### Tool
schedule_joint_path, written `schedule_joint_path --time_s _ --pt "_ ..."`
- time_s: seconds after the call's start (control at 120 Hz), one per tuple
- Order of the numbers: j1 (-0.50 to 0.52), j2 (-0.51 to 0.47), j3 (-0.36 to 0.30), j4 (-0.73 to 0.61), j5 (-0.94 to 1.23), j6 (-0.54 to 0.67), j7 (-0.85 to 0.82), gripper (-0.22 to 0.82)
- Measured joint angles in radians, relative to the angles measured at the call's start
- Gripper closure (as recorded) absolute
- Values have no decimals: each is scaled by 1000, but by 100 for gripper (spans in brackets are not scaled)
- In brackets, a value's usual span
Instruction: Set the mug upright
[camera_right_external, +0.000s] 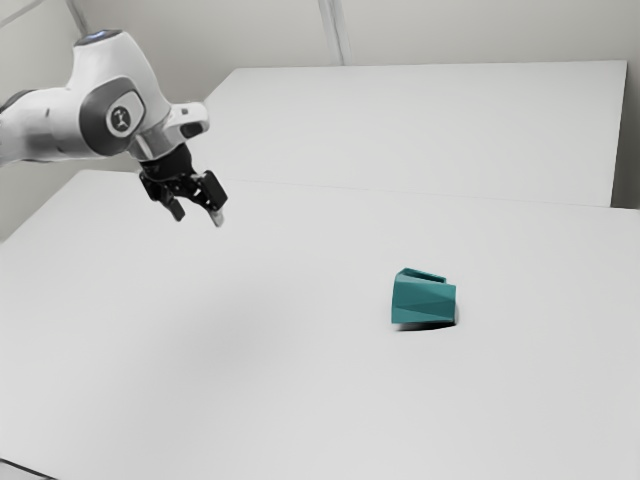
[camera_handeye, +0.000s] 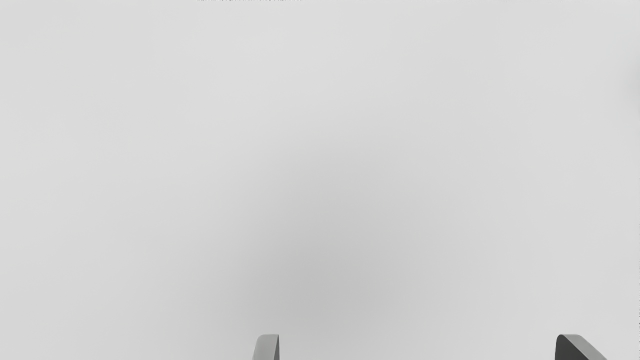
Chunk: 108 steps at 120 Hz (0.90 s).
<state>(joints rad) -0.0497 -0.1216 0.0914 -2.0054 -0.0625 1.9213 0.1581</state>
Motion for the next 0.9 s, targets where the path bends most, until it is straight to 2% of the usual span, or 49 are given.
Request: schedule_joint_path --time_s 0.1,0.175,0.3,0.433,0.575,0.9 --pt "-2 -11 0 -68 -34 114 -4 0" --pt "-3 23 1 -79 -67 181 -7 0" --pt "-34 51 5 -87 -108 267 -16 0" --pt "-70 50 7 -166 -157 363 -38 0" --pt "-99 49 7 -220 -188 426 -79 0" --pt "-109 153 6 -221 -265 540 -150 0"
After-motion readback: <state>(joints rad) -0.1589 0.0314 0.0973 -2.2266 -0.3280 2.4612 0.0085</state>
